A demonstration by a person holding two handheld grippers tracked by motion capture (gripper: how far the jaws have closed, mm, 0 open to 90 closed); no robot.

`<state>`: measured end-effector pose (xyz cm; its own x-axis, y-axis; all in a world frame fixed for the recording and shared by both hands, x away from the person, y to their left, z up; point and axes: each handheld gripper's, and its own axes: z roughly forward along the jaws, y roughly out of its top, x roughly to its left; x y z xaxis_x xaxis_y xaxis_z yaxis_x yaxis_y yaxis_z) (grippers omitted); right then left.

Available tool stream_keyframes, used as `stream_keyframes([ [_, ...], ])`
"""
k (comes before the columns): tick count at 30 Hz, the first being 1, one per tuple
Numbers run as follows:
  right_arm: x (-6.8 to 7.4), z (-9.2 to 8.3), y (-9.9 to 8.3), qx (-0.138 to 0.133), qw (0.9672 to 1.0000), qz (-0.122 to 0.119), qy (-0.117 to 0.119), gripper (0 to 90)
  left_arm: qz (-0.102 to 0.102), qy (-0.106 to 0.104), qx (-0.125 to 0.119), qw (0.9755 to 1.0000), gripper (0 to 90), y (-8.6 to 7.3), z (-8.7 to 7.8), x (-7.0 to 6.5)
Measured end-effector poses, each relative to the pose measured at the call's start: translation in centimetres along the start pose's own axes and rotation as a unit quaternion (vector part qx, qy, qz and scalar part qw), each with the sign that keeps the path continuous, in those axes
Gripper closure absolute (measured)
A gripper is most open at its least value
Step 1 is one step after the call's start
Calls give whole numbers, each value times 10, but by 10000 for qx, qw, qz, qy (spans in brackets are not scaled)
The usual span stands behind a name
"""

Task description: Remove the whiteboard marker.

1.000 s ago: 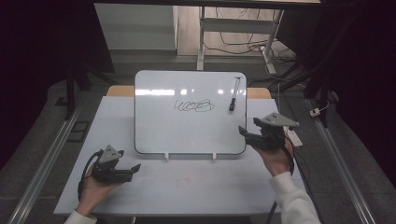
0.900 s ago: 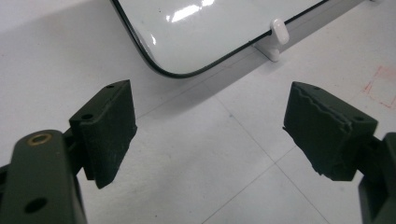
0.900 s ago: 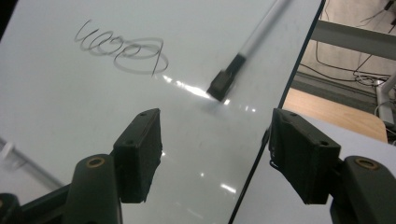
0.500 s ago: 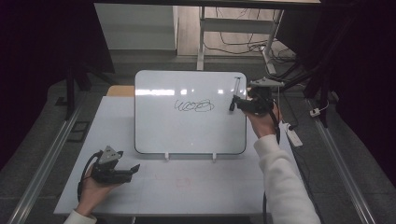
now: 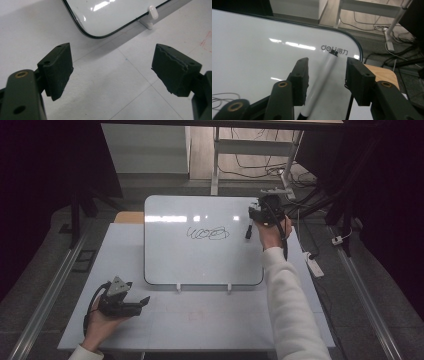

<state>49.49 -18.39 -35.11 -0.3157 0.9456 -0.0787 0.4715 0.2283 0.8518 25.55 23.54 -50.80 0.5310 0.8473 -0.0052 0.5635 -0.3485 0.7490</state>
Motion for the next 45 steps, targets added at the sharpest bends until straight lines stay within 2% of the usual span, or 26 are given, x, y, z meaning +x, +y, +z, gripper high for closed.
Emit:
stream_keyframes([
  [3,1,5,-2,14,10000,92,4,570,7,2,-6,10000,179,0,0,0],
  [7,6,7,-1,-37,10000,37,-76,612,5,13,-1,10000,180,-1,0,0],
  [12,12,9,-1,-111,9995,-15,-308,713,14,21,3,10000,181,-1,0,0],
  [17,16,10,-2,-176,9995,54,-257,748,18,30,-4,10000,181,-1,0,1],
  [19,18,11,-1,-201,9996,115,-186,801,17,30,-6,10000,182,-1,0,1],
  [23,22,12,-1,-222,9995,89,-193,807,-27,33,-16,10000,182,-2,-1,3],
  [28,19,9,-1,-257,9994,182,-115,808,-43,48,-16,10000,183,-3,-1,4],
  [33,17,-2,-1,-459,9986,258,51,809,-40,54,-51,10000,185,-3,-1,4],
  [37,16,-19,-6,-692,9968,271,310,810,-47,55,-99,9999,192,-3,-3,4],
  [42,14,-41,-19,-949,9927,317,677,810,-40,36,-148,9999,198,-1,-3,2],
  [45,15,-54,-33,-1072,9886,391,980,809,-45,29,-213,9998,205,1,-4,1],
])
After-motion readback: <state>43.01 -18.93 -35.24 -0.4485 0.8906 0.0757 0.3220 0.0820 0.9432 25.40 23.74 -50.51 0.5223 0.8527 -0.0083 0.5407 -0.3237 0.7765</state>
